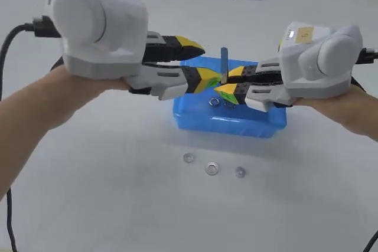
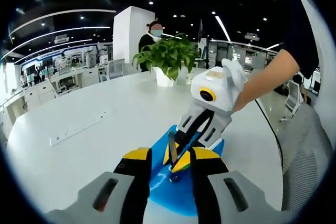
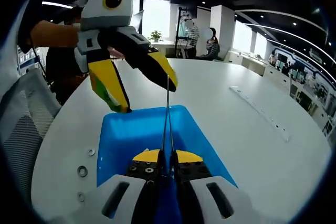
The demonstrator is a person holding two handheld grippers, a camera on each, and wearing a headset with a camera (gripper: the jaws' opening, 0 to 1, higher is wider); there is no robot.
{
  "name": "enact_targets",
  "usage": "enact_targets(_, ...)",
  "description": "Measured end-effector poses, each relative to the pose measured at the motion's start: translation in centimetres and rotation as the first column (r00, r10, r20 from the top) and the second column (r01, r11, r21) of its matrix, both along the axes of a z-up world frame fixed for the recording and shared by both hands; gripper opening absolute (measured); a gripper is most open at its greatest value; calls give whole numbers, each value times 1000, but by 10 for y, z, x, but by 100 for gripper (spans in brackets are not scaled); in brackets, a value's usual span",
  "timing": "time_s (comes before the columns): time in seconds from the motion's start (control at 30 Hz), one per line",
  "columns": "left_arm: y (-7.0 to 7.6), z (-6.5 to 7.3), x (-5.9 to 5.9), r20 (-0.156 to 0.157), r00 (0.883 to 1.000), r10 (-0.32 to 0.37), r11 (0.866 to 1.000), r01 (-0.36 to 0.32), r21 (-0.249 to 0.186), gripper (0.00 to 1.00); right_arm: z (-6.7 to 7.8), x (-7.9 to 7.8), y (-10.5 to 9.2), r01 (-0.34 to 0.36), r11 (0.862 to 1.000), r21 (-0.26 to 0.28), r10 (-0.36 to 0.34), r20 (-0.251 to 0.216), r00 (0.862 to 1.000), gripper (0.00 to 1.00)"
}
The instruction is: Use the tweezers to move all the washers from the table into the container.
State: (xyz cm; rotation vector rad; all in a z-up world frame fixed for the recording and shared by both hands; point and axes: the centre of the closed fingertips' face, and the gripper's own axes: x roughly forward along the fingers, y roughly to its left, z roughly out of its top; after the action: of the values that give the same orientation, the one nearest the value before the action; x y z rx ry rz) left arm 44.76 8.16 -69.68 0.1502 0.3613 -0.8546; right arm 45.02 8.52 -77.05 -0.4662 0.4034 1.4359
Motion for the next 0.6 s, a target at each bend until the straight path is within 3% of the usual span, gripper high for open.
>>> enact_targets(0.1,-4,-2,6,-1,1000,-30,1000,30,8,31,0,0,0,0,1000,4,0,1,1000,10)
enact_targets(0.17,-6,0,7,36,998,-44,997,42,57,26,0,0,0,-3,1000,4,3,5,1000,10)
enact_targets(0.27,-12,2,9,16,998,-67,997,67,23,24,1,-1,-1,-8,1000,2,8,7,1000,10)
enact_targets(0.37,-16,1,8,18,995,-98,994,97,50,23,1,0,-3,-7,1000,0,7,6,1000,10)
enact_targets(0.43,-20,1,7,7,992,-127,991,126,39,22,1,-1,-4,-6,1000,0,6,7,1000,10)
enact_targets(0.53,-24,-1,6,8,985,-173,983,172,63,13,1,0,-5,-4,1000,-1,4,11,1000,10)
enact_targets(0.6,-27,0,5,7,982,-188,981,187,57,12,1,-1,-5,-6,1000,-3,6,10,1000,10)
